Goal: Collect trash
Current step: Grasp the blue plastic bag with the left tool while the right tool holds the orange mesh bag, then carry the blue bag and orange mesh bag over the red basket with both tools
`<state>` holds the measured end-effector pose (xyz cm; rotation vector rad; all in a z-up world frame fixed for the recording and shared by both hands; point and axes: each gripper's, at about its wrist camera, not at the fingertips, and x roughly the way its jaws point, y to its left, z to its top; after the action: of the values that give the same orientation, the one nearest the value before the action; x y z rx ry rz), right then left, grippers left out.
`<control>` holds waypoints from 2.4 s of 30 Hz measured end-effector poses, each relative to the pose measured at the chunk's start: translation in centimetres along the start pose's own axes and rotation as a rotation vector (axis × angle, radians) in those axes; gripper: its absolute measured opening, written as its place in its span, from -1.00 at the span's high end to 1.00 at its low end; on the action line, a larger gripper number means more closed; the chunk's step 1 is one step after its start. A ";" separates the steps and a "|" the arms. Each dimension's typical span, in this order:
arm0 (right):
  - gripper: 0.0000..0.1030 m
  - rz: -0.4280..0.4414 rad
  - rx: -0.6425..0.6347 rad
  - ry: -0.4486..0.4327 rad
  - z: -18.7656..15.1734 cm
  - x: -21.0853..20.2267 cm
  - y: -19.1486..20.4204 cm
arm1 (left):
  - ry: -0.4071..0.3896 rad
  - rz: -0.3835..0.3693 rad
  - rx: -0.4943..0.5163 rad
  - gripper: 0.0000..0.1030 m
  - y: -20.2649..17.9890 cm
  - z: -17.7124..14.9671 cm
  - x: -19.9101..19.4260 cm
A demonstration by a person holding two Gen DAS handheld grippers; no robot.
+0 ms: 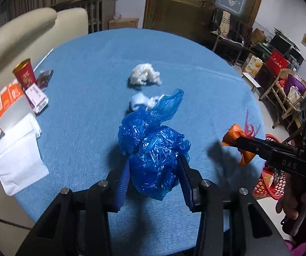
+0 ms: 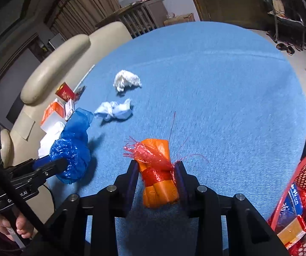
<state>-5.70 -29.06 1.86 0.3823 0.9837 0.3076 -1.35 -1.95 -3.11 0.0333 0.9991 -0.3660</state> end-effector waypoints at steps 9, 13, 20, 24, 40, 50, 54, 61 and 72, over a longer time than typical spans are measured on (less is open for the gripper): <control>0.28 0.002 0.015 -0.065 0.2 -3.4 -1.1 | -0.044 -0.036 0.098 0.12 -4.0 1.3 -2.0; 0.28 -0.003 0.032 -0.089 -0.1 -4.9 -2.1 | -0.053 -0.055 0.136 0.12 -5.8 1.7 -2.3; 0.28 -0.018 0.072 -0.124 -0.9 -7.3 -4.2 | -0.049 -0.070 0.210 0.12 -9.1 2.2 -2.4; 0.28 -0.025 0.094 -0.143 -1.3 -8.5 -5.4 | -0.048 -0.061 0.247 0.12 -11.2 2.1 -2.2; 0.28 -0.055 0.191 -0.187 -3.7 -12.3 -10.0 | -0.059 -0.041 0.407 0.12 -17.9 1.9 -1.9; 0.28 -0.069 0.253 -0.208 -5.1 -14.0 -12.7 | -0.059 -0.045 0.483 0.12 -20.9 1.6 -1.5; 0.28 -0.077 0.269 -0.219 -5.5 -14.7 -13.4 | -0.060 -0.049 0.513 0.12 -22.2 1.4 -1.4; 0.28 -0.090 0.299 -0.231 -6.1 -15.7 -14.5 | -0.052 -0.058 0.545 0.12 -23.5 1.1 -1.0; 0.28 -0.104 0.340 -0.244 -6.8 -16.7 -15.9 | -0.034 -0.061 0.585 0.12 -24.8 0.9 -0.5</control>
<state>-18.87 -49.09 3.81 0.6596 0.8116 -0.0047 -8.73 -25.29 1.22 0.5241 0.8329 -0.7034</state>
